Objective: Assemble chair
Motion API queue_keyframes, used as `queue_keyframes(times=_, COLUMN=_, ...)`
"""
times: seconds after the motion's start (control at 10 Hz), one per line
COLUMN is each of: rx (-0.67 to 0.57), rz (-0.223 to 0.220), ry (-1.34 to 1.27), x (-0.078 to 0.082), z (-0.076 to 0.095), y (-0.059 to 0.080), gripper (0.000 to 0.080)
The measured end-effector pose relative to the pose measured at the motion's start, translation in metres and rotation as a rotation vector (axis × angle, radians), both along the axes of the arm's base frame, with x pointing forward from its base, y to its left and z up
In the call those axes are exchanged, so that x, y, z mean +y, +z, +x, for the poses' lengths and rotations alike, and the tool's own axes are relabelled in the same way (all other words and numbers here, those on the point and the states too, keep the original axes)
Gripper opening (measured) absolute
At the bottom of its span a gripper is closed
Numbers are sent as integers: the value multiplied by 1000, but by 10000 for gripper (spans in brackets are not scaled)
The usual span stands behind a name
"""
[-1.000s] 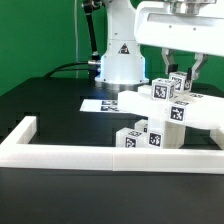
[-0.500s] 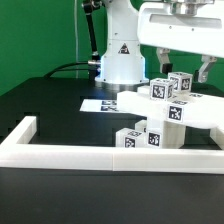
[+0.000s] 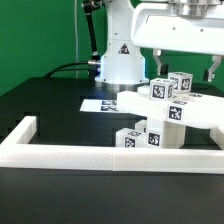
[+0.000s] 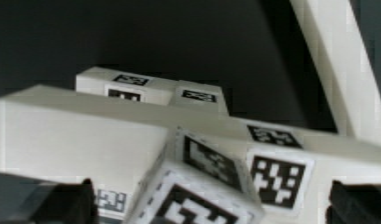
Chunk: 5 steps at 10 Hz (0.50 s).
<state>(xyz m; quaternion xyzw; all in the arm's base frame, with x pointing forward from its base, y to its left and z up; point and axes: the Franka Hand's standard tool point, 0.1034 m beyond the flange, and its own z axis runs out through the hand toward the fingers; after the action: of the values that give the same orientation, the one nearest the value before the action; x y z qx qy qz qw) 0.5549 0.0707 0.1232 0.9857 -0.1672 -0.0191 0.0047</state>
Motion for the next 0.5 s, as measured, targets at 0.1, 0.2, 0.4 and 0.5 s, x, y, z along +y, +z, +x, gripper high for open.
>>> queue_keyframes(times=0.1, rx=0, rz=3, ry=65, x=0, z=0, y=0, gripper=649)
queue_keyframes(times=0.2, rx=0, rz=5, ry=138, x=0, z=0, y=0, gripper=649)
queue_keyframes(times=0.4, rx=3, rz=12, ry=301, x=-1, z=-1, y=-1, gripper=649)
queue_keyframes(times=0.5, rx=4, rz=13, ry=357, x=-2, z=-1, y=-1, gripper=649)
